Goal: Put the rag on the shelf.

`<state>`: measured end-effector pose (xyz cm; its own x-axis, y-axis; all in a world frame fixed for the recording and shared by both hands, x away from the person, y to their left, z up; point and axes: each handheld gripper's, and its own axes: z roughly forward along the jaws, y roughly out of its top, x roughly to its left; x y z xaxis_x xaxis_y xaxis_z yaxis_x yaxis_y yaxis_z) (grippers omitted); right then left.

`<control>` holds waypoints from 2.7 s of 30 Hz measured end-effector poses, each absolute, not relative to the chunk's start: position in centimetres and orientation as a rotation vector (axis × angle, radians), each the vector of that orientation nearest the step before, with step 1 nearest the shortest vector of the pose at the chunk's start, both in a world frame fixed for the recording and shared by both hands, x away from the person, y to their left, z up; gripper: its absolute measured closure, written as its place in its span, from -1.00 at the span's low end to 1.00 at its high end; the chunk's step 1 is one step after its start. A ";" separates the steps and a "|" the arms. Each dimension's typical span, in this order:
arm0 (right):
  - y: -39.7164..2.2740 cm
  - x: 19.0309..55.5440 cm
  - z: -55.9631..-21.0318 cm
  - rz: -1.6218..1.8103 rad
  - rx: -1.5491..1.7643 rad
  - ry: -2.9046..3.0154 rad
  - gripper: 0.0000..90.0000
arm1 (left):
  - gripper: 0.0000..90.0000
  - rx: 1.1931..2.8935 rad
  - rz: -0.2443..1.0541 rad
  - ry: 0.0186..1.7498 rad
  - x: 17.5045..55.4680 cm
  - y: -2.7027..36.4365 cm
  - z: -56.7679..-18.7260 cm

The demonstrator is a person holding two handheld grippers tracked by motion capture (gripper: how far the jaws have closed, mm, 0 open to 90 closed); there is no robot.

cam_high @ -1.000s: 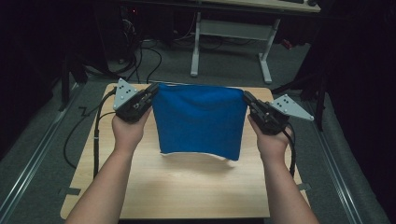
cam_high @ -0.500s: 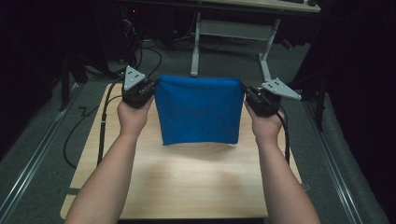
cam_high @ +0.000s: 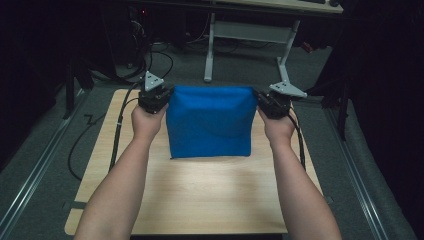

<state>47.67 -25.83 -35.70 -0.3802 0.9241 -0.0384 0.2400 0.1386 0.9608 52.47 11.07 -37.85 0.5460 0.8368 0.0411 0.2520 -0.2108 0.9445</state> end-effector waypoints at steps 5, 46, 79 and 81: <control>-26.0 48.0 -37.9 1.233 1.161 1.785 0.98 | 0.95 1.792 0.659 0.928 52.6 11.1 -40.0; -25.3 48.4 -47.5 1.131 1.326 1.964 0.97 | 0.92 1.903 0.446 1.034 51.2 11.6 -49.5; -27.6 46.9 -45.4 1.122 1.325 1.871 0.48 | 0.16 1.793 0.526 1.135 50.3 15.0 -48.0; -27.9 46.8 -45.6 1.118 1.333 1.870 0.47 | 0.14 1.789 0.530 1.143 50.3 15.2 -48.1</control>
<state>46.85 -27.86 -45.65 -0.3337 0.9426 0.0128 0.4576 0.1501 0.8764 50.28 15.17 -48.08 0.4765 0.8719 -0.1131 0.4766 -0.1481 0.8665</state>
